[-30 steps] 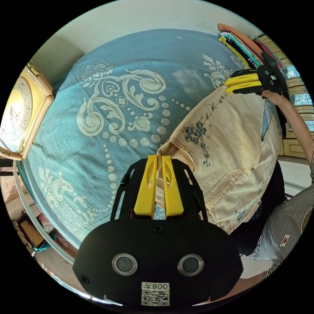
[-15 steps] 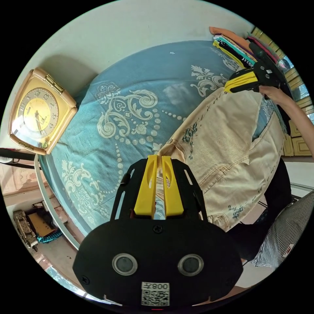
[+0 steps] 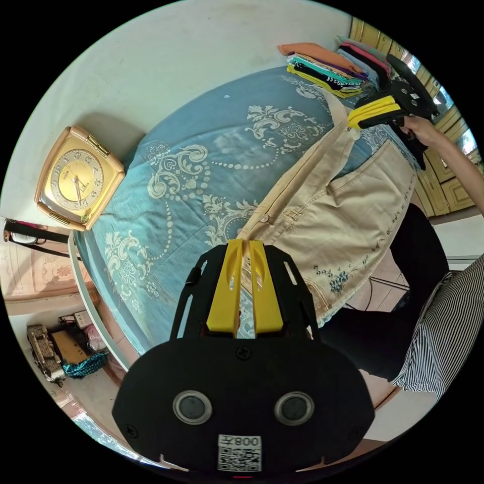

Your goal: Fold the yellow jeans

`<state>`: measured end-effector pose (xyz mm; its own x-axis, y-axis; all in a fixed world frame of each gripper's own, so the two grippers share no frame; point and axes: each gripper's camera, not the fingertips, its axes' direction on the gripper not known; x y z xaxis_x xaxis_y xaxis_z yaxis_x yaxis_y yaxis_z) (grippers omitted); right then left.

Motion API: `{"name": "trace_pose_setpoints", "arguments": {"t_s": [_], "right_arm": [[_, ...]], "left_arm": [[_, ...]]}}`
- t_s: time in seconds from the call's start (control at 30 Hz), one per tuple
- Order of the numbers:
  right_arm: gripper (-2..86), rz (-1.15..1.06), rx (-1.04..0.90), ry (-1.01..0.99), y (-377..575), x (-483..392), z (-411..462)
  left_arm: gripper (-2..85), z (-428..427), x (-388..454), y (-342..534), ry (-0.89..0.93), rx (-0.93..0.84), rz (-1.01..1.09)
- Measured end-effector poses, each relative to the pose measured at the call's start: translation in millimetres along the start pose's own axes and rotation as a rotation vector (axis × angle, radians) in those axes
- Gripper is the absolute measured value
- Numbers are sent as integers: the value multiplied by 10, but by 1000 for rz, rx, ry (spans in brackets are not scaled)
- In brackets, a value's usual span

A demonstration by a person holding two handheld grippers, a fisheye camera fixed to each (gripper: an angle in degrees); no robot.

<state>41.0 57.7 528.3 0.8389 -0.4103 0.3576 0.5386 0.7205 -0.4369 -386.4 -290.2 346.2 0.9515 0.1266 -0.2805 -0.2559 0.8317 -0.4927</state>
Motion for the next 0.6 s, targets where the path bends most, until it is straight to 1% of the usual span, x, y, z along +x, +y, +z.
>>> {"name": "trace_pose_setpoints", "arguments": {"t_s": [0.27,0.47,0.6], "right_arm": [[14,-27,-56,-38,644,-641,226],[13,-14,-114,-105,954,-941,595],[12,-19,-145,-130,1075,-1050,799]], "left_arm": [[13,198,605,936,83,-21,-30],[13,440,874,1498,149,-50,-72],[13,557,1020,1760,168,-72,-60]]}}
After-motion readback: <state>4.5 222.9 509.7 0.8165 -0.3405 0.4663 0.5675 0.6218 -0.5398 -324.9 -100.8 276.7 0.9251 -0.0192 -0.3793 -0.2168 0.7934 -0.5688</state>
